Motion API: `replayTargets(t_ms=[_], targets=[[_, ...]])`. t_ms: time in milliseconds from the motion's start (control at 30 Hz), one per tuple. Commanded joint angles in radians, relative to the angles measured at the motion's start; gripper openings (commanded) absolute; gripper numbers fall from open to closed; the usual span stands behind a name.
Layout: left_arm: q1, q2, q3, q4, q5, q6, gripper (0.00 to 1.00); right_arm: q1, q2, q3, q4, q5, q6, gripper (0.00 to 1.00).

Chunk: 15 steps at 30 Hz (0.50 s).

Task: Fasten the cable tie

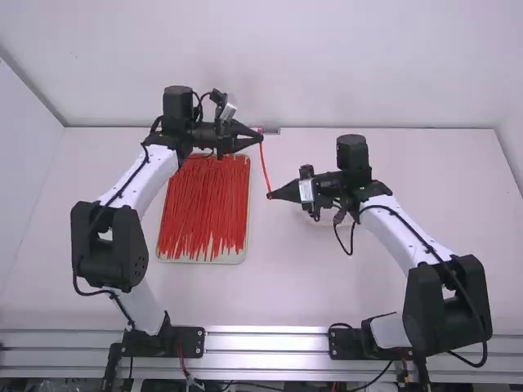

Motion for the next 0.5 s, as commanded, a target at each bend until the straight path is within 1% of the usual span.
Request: replayTargets(t_ms=[0,100,233,333,433,467], targets=[[-0.003,0.004,-0.014,0.041,0.052,-0.044,0.02,0.004,0.008,-0.004,0.042,-0.055,0.132,0.00],[-0.003,0.004,-0.020,0.092,0.054,-0.087,0.02,0.003,0.008,-0.004,0.092,-0.067,0.199,0.00],[-0.011,0.004,-0.025,0.114,0.055,-0.108,0.02,0.005,0.008,-0.004,0.068,-0.077,0.170,0.00],[-0.009,0.004,-0.027,0.116,0.052,-0.108,0.02,0.025,0.008,-0.009,0.052,-0.077,0.169,0.00],[-0.016,0.004,-0.027,0.116,0.053,-0.108,0.02,0.056,0.008,-0.016,0.117,-0.077,0.179,0.00],[-0.016,0.004,-0.027,0.116,0.053,-0.108,0.02,0.056,0.008,-0.016,0.117,-0.077,0.179,0.00]])
